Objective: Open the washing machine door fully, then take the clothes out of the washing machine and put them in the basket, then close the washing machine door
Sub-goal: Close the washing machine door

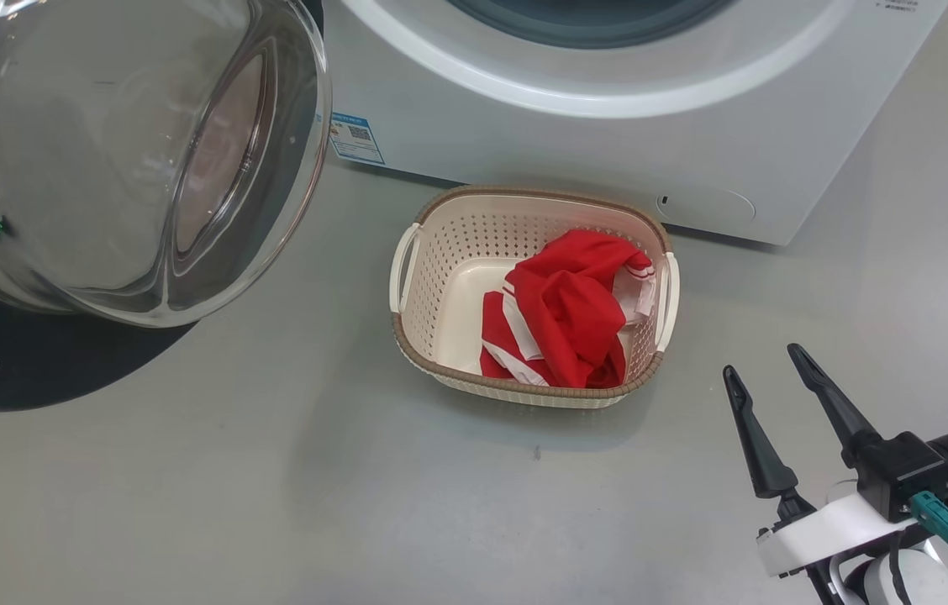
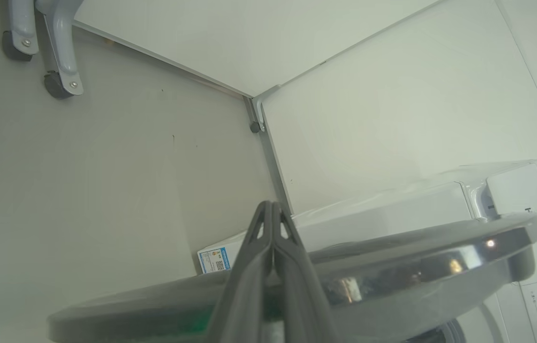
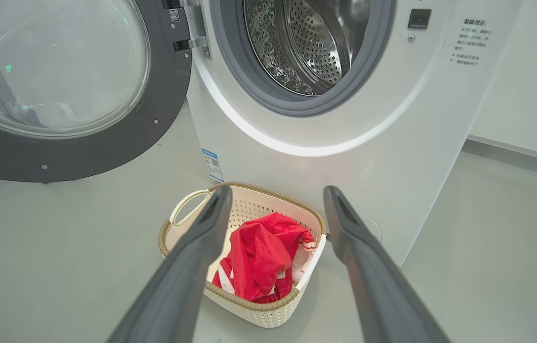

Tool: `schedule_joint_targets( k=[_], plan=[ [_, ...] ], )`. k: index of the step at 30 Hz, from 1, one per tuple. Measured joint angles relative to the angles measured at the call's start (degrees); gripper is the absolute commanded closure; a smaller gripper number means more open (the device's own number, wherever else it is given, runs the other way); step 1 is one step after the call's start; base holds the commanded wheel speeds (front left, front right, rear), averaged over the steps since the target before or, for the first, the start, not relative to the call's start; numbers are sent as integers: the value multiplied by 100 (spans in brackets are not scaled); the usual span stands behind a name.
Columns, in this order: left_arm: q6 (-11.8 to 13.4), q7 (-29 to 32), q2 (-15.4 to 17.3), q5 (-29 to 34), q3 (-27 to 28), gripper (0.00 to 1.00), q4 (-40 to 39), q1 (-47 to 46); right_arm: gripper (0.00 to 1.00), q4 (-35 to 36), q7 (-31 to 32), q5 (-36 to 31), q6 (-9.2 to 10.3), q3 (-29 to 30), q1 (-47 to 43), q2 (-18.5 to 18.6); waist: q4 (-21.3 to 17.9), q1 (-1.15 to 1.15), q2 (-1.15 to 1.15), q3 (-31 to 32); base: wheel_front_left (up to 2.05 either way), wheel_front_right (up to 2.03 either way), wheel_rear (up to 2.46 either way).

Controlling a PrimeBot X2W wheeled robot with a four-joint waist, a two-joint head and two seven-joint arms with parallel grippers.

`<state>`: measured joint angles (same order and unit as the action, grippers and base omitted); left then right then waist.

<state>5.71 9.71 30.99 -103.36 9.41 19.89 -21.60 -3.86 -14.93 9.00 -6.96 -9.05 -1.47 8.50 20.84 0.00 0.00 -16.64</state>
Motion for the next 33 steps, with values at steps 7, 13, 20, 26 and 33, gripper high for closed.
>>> schedule_joint_targets(
  k=[7,13,20,26,33],
  plan=[
    [-274,380,-51,-290,-7,100,62,-2,0,-7,0,2,0,11,-1,16,49,0,0,14,0,0,0],
    [-547,797,-202,-577,-52,100,46,8,0,-7,0,10,-1,26,-8,37,140,0,0,48,0,0,0],
    [-911,1169,-331,-708,-94,100,-7,68,0,-19,0,11,-1,15,-14,48,219,0,0,113,0,0,0],
    [-1087,1491,-349,-878,-125,100,-148,270,0,-14,0,11,-1,0,-15,38,247,0,0,150,0,0,0],
    [-1165,1860,-377,-907,-246,100,-433,436,0,12,0,11,-1,-3,-14,12,237,0,0,123,0,0,0]
  ],
)
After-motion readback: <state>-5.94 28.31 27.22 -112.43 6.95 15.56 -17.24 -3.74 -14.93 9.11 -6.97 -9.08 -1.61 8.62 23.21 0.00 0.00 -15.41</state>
